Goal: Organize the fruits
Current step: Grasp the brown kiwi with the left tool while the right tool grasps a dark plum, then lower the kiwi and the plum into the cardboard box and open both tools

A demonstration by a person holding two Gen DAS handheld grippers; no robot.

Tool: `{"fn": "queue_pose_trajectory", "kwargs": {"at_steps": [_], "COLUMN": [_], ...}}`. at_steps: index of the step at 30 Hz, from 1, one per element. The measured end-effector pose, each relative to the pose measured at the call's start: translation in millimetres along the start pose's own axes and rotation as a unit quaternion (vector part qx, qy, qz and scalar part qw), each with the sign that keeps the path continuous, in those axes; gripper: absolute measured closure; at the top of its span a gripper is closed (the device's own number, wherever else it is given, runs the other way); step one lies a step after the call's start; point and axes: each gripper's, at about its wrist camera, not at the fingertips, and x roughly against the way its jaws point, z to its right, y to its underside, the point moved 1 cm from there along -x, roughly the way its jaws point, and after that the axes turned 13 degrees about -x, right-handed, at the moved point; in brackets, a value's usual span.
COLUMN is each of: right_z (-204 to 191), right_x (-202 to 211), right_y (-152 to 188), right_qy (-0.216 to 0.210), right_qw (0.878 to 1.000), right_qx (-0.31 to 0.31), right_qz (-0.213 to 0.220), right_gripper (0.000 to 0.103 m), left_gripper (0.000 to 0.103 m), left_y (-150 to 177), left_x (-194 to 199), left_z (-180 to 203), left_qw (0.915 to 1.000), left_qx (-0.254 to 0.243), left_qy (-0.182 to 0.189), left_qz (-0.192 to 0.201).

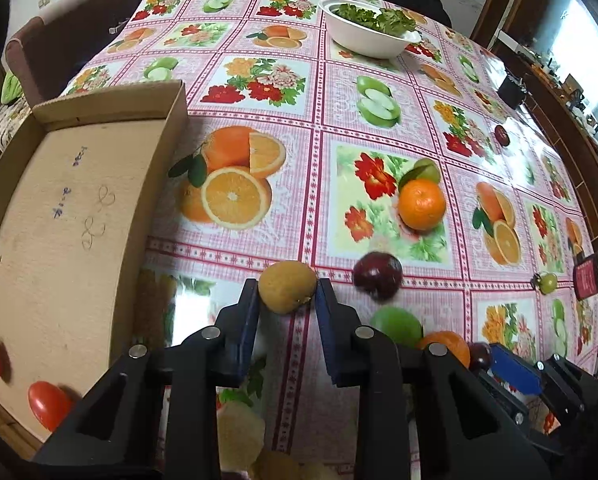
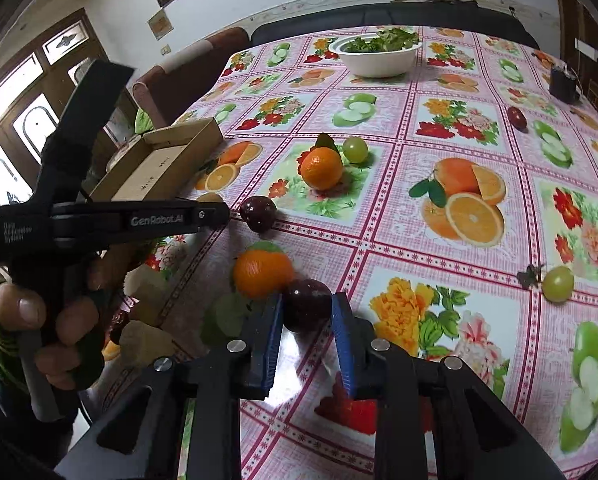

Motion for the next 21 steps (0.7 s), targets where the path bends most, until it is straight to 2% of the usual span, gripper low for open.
{"fn": "queue_pose_trajectory", "kwargs": {"at_steps": [5, 8, 12, 21], "right_z": [-3.8, -4.8, -10.3, -38.9], "right_x": [0.8, 8.0, 23.8, 46.5], "right_y": [2.4, 3.9, 7.0, 8.4], "right_qy": [0.015, 0.007, 0.007, -0.017], "right_qw": [1.000, 1.000, 1.000, 0.998], "right_qx": [0.010, 0.006, 0.011, 0.034], "right_qz": [0.006, 0.011, 0.025, 0.043], "right_gripper": [0.078, 0.078, 0.078, 0.079], "left_gripper": [0.078, 0.078, 0.078, 0.077], "left_y": [9.2, 15.1, 23.1, 41.7], "left_x": [13.5, 30.2, 54.2, 80.0], "left_z": [0.1, 1.2, 2.2, -18.7], "left_qw": [0.9999, 0.9996, 0.9980, 0.9947], "left_qx": [0.003, -0.001, -0.008, 0.009], "left_qy": [0.006, -0.001, -0.022, -0.057], "left_qz": [0.011, 0.029, 0.058, 0.086]}}
